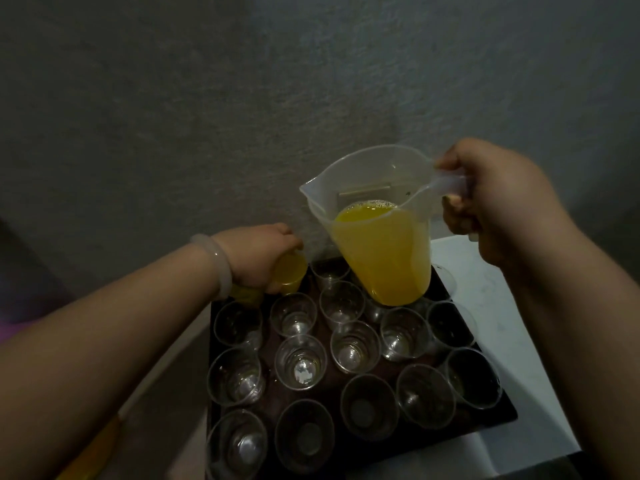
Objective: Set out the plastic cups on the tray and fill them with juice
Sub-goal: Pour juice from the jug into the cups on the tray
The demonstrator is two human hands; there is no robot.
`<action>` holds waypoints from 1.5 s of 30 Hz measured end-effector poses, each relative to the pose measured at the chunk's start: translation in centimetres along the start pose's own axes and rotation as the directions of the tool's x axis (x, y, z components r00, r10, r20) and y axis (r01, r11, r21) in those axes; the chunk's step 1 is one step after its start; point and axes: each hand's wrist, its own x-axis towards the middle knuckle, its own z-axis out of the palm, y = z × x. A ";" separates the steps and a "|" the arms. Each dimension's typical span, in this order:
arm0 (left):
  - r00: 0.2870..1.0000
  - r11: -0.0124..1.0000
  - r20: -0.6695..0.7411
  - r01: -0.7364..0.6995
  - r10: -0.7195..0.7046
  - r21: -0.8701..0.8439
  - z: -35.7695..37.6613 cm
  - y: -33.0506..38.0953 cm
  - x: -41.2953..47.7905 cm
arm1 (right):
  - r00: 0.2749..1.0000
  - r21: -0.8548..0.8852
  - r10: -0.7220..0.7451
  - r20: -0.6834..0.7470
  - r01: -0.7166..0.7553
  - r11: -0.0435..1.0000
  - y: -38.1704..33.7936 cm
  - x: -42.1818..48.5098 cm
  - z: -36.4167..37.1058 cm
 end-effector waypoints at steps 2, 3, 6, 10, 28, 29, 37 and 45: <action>1.000 1.000 0.011 -0.022 0.022 0.022 0.4 0.3 0.4 | 1.000 0.016 0.001 -0.002 0.000 1.000 0.4 0.2 -0.1; 1.000 0.999 0.015 -0.026 0.026 0.033 0.6 0.3 0.6 | 1.000 0.019 0.001 -0.002 -0.001 1.000 0.5 0.2 -0.1; 0.999 0.998 0.023 -0.034 0.033 0.055 1.1 0.3 1.1 | 1.000 0.013 -0.002 0.006 0.002 1.000 0.9 0.3 0.0; 0.998 0.997 0.045 -0.043 0.040 0.068 1.6 0.2 1.4 | 1.000 0.036 -0.013 -0.002 0.013 0.999 1.0 0.3 0.2; 0.997 0.998 0.066 -0.033 0.030 0.052 1.9 -0.4 1.4 | 0.999 0.028 0.009 -0.046 -0.008 1.000 1.5 0.0 -0.3; 0.998 0.998 0.065 -0.028 0.024 0.054 2.0 -0.5 1.3 | 0.999 0.028 0.007 -0.049 -0.006 1.000 1.5 0.0 -0.3; 0.998 0.999 0.060 -0.007 0.004 0.048 2.1 -0.8 1.5 | 0.999 0.017 -0.003 -0.042 0.004 1.000 1.8 -0.2 -0.5; 0.995 0.999 0.093 0.034 -0.033 -0.007 2.0 -0.8 1.2 | 0.997 0.044 0.017 -0.074 -0.013 0.999 1.7 -0.2 -0.7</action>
